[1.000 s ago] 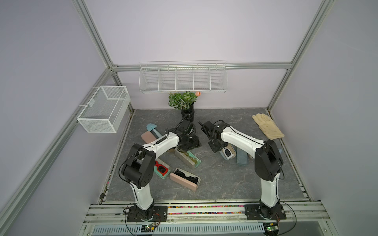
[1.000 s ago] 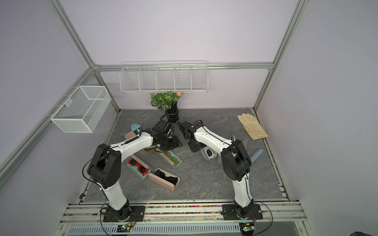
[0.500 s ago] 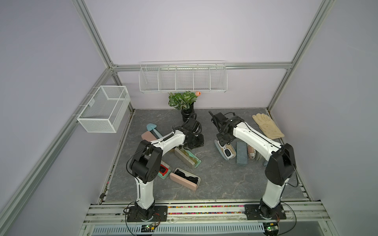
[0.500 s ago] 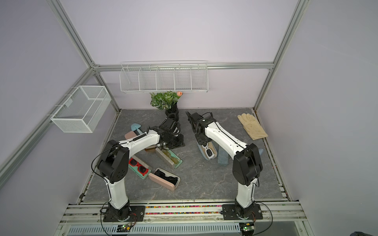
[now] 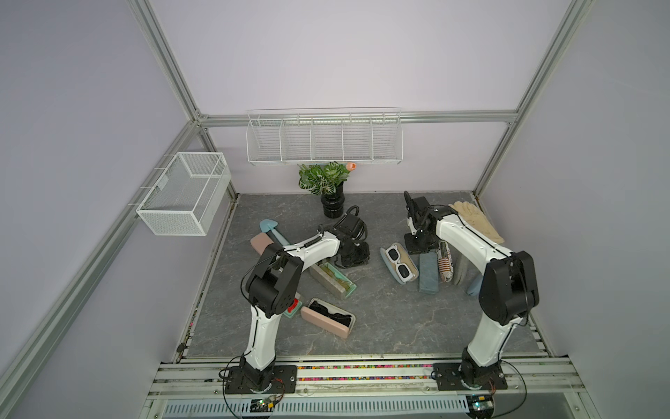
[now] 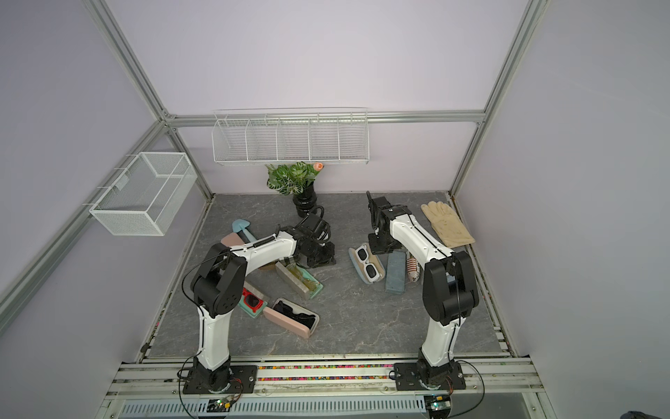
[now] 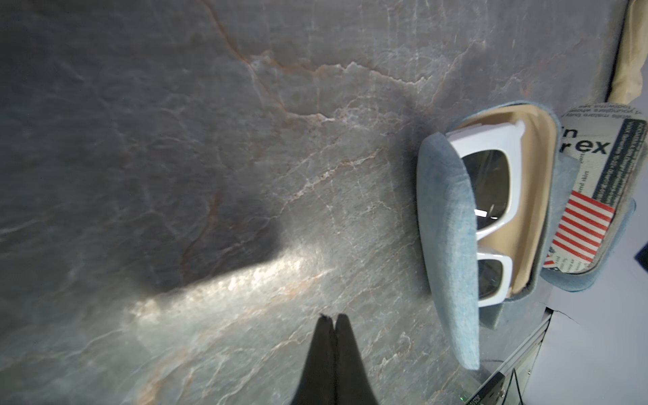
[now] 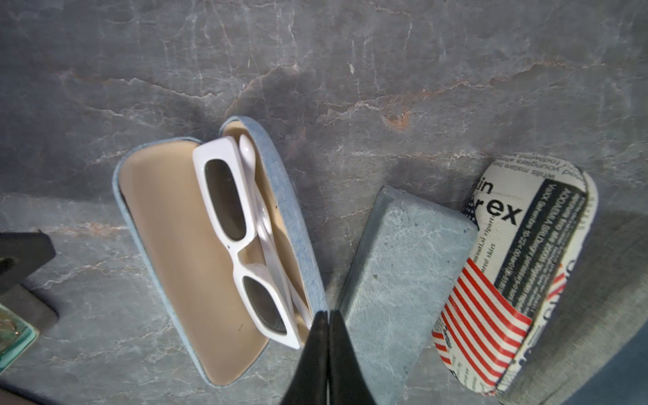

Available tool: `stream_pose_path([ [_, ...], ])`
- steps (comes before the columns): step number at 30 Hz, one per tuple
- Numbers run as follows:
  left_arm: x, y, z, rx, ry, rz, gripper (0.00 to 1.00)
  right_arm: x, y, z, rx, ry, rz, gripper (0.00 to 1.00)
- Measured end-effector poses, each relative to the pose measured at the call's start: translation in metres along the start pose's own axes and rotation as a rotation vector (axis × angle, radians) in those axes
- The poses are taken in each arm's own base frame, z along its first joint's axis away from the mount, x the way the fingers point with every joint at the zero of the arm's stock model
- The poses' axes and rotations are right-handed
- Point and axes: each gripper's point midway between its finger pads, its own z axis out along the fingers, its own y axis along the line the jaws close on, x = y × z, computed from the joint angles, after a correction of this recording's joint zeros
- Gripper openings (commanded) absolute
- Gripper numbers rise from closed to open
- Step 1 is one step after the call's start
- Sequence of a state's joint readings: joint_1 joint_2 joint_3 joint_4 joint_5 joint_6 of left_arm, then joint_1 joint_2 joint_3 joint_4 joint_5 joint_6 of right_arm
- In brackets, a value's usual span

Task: Close the glasses case
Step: Close the glasses case at the center of the board.

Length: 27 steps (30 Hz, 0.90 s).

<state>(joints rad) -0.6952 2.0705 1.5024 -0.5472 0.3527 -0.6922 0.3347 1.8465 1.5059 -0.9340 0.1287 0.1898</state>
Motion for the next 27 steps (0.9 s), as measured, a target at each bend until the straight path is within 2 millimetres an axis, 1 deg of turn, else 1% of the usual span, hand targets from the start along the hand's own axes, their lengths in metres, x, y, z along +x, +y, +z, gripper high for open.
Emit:
stream_pose_path([
  [5, 0.004, 0.002, 0.012, -0.015, 0.023, -0.007, 0.0, 0.001, 0.001, 0.019, -0.034, 0.041, 0.007, 0.08],
  [10, -0.002, -0.004, 0.017, -0.009, 0.02, -0.003, 0.0, 0.006, 0.005, 0.035, -0.052, 0.084, 0.0, 0.09],
  [14, -0.002, -0.012, 0.023, -0.003, 0.023, 0.012, 0.0, 0.005, 0.005, 0.039, -0.055, 0.088, -0.002, 0.09],
  [22, 0.006, -0.041, 0.026, 0.023, 0.029, 0.063, 0.0, 0.006, 0.004, 0.045, -0.058, 0.096, -0.001, 0.1],
  [27, 0.013, -0.046, 0.032, 0.019, 0.045, 0.076, 0.0, 0.012, 0.006, 0.05, -0.071, 0.11, 0.0, 0.11],
])
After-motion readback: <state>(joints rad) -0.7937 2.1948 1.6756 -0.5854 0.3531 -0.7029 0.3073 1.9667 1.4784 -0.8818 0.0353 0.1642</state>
